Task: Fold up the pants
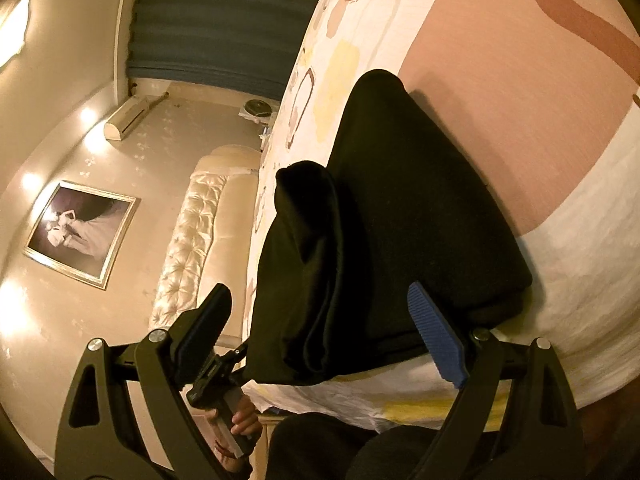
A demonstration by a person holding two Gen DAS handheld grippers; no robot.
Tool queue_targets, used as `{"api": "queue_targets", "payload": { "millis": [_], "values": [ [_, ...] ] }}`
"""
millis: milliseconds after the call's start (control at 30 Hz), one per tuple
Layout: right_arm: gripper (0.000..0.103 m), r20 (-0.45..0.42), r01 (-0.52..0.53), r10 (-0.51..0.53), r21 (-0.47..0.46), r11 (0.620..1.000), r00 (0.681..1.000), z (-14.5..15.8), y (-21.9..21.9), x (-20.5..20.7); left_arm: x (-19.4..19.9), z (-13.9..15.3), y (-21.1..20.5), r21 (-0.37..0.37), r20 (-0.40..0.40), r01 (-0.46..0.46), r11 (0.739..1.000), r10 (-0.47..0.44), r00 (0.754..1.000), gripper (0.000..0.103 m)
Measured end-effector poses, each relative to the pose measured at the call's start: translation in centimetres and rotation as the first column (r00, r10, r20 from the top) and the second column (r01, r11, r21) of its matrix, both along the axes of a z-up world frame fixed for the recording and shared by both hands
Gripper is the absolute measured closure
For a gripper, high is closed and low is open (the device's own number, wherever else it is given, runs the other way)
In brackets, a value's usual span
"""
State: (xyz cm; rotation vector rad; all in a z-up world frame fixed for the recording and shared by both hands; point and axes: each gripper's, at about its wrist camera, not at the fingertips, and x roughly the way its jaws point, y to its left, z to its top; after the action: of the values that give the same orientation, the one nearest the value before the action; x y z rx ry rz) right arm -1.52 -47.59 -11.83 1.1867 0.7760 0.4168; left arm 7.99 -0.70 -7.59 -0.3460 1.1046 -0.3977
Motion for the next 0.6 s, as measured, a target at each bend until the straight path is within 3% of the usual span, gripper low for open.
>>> {"api": "queue_targets", "payload": {
  "millis": [133,300,600],
  "values": [
    [0.013,-0.032,-0.002,-0.001,-0.094,0.996,0.999,2.1,0.2,0.2,-0.1,-0.7,-0.5,0.050,0.007,0.049,0.998,-0.049,0.999,0.018],
    [0.013,-0.032,-0.031,0.024,-0.213,0.977,0.999,3.9,1.6,1.1,0.0,-0.9,0.5,-0.012,-0.017,0.041,0.999,-0.041,0.999,0.018],
    [0.013,-0.105,-0.088,0.063,-0.253,0.963,0.992,3.0,4.2,4.5,0.8,-1.3,1.4,-0.080,-0.056,0.011,0.997,-0.015,0.998,0.018]
  ]
}}
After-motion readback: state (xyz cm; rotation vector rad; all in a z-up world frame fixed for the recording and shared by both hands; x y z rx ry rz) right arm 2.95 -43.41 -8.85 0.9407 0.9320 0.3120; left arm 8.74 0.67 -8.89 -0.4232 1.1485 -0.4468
